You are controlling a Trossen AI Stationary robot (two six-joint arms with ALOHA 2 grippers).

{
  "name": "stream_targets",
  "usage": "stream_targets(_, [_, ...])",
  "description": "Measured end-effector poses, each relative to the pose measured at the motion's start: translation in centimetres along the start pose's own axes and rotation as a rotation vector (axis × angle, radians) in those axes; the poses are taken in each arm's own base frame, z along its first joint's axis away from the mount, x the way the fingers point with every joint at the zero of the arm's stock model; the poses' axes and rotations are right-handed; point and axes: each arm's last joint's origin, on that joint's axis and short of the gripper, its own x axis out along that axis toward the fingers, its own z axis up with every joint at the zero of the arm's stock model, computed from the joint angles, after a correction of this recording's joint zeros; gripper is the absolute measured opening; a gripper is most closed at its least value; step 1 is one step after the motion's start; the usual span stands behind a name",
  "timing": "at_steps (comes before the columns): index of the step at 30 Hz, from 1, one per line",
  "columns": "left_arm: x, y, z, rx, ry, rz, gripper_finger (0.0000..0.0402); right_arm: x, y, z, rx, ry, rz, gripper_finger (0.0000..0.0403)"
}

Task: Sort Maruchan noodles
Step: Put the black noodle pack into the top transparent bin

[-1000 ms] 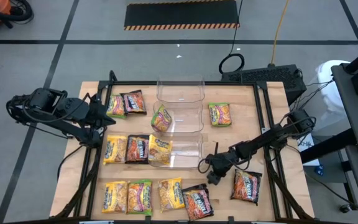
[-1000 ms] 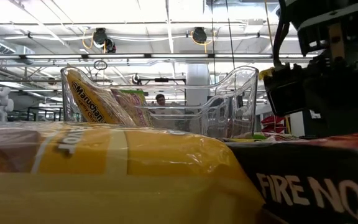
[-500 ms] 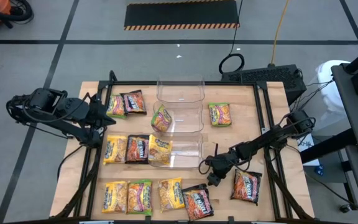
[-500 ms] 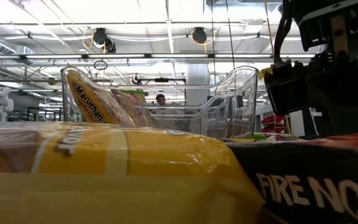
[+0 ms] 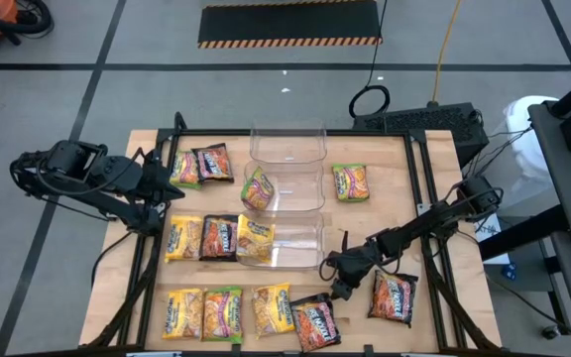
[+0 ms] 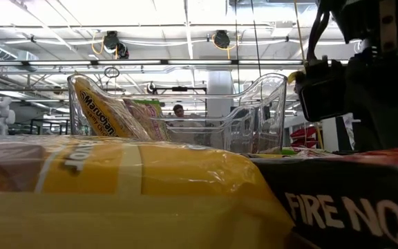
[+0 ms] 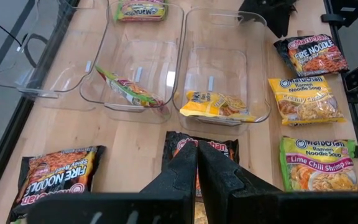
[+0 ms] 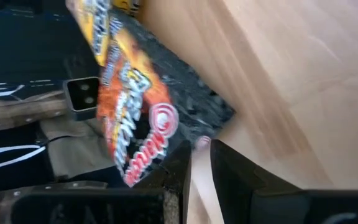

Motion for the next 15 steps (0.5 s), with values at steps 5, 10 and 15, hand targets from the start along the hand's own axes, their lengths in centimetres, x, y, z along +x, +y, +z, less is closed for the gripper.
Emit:
stream_targets(5, [0.0, 0.0, 0.0, 0.0, 0.0, 0.0, 0.0021, 0.0, -0.23, -0.06, 0.009, 0.004, -0.023, 0.0054])
stream_targets(10, [0.0, 0.0, 0.0, 0.0, 0.0, 0.0, 0.0021, 0.0, -0.14, -0.03, 0.001, 0.003, -0.015, 0.0054])
stream_targets(15, [0.0, 0.0, 0.0, 0.0, 0.0, 0.0, 0.0021, 0.0, 0.01, 0.01, -0.023, 0.0, -0.003, 0.0054])
